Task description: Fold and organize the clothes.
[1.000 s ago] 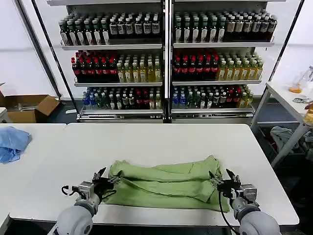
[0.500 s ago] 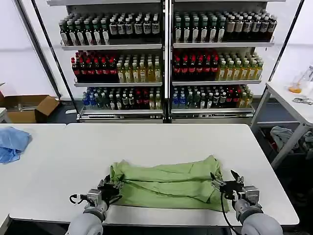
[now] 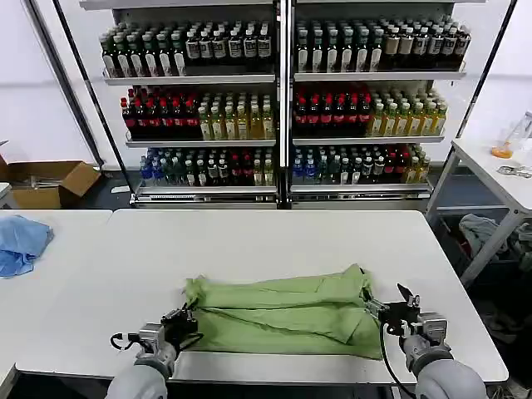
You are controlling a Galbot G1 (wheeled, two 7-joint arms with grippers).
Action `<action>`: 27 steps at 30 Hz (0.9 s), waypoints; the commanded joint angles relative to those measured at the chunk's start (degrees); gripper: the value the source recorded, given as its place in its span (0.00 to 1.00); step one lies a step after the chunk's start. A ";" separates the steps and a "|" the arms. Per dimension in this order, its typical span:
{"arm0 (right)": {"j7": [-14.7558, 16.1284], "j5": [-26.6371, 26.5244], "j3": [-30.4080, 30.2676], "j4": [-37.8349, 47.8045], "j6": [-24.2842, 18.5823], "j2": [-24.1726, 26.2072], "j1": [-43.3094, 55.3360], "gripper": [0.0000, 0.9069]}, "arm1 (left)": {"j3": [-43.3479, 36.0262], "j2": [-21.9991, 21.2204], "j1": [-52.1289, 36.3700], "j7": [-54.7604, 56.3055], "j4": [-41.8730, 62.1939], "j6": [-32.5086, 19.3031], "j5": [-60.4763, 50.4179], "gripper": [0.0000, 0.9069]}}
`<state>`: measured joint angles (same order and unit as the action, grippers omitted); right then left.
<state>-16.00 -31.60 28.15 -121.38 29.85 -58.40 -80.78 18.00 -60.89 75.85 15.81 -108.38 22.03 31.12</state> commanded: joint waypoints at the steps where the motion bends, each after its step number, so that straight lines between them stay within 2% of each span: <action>1: 0.03 -0.21 0.70 -0.20 -0.23 0.56 -0.23 1.00 | 16.93 7.39 3.03 -0.95 0.61 -0.28 3.59 0.02; 7: 0.00 -0.38 0.77 -0.51 -0.25 0.89 -0.05 1.00 | 28.61 11.08 4.27 -1.01 0.63 0.27 7.94 0.02; 11: -0.06 -0.46 0.80 -0.59 -0.27 1.12 0.03 1.00 | 29.19 10.84 4.63 -1.07 -3.60 0.51 14.12 0.02; 14: -0.06 -0.46 0.91 -0.76 -0.26 1.43 -0.24 1.00 | 25.74 9.02 3.83 -2.00 -8.35 0.54 21.50 0.02; 18: -0.02 -0.44 1.16 -0.76 -0.29 1.87 -0.51 1.00 | 17.25 4.88 2.27 -2.79 -13.67 0.53 29.05 0.02; 23: 0.00 -0.39 1.30 -0.75 -0.35 2.01 -0.64 1.00 | 7.91 0.88 0.85 -2.63 -16.59 0.21 30.85 0.02; 27: 0.00 -0.36 1.24 -0.76 -0.34 2.31 -0.56 1.00 | -0.35 -1.77 -1.20 -2.02 -16.30 0.13 27.99 0.02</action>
<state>-16.01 -31.99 29.41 -122.16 29.50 -56.24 -81.38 32.00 -57.32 77.17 13.89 -119.35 22.25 53.53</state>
